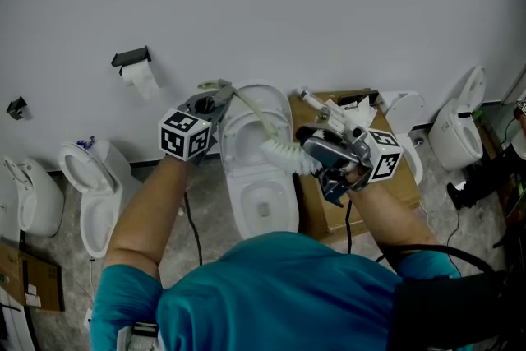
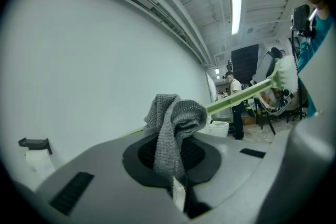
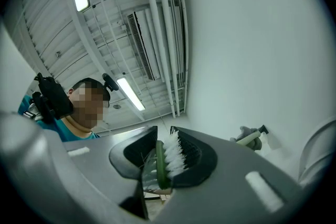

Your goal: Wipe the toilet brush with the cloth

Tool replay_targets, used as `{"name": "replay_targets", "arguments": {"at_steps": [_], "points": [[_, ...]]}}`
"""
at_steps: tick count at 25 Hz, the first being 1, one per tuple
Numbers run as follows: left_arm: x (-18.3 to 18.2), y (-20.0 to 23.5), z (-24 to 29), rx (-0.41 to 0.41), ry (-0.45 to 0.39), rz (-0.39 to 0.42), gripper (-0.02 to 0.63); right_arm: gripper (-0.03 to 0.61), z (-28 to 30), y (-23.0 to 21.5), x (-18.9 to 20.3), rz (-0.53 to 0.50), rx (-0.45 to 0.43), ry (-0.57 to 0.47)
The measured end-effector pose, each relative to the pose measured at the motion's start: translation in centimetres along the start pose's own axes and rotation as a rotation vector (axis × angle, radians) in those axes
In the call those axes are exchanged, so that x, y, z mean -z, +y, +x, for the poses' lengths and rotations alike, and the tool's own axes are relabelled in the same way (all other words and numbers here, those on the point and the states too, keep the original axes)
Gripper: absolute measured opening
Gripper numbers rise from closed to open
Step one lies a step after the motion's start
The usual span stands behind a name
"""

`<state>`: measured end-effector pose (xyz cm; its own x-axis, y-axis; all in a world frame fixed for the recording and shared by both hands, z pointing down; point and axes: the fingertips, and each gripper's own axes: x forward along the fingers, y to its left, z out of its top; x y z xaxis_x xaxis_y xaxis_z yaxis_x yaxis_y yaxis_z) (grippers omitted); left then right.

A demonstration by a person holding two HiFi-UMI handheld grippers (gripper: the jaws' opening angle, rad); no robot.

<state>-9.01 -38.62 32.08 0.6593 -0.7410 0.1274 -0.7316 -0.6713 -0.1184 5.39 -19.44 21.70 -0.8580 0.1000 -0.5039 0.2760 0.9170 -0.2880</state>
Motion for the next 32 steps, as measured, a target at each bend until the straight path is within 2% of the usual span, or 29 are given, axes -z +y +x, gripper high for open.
{"name": "replay_targets", "arguments": {"at_steps": [15, 21, 25, 32], "points": [[3.0, 7.2, -1.7, -0.204, 0.088, 0.024, 0.021, 0.078, 0.3, 0.6, -0.2, 0.009, -0.046, 0.0], [3.5, 7.4, -3.6, -0.248, 0.065, -0.007, 0.021, 0.077, -0.1, 0.4, -0.7, -0.009, -0.014, -0.039], [3.2, 1.2, -4.3, -0.132, 0.009, 0.018, 0.021, 0.077, -0.6, 0.1, -1.0, -0.035, 0.027, -0.083], [0.7, -13.3, -1.8, 0.182, -0.066, 0.117, 0.021, 0.077, -0.2, 0.3, -1.2, -0.033, 0.013, -0.088]]}}
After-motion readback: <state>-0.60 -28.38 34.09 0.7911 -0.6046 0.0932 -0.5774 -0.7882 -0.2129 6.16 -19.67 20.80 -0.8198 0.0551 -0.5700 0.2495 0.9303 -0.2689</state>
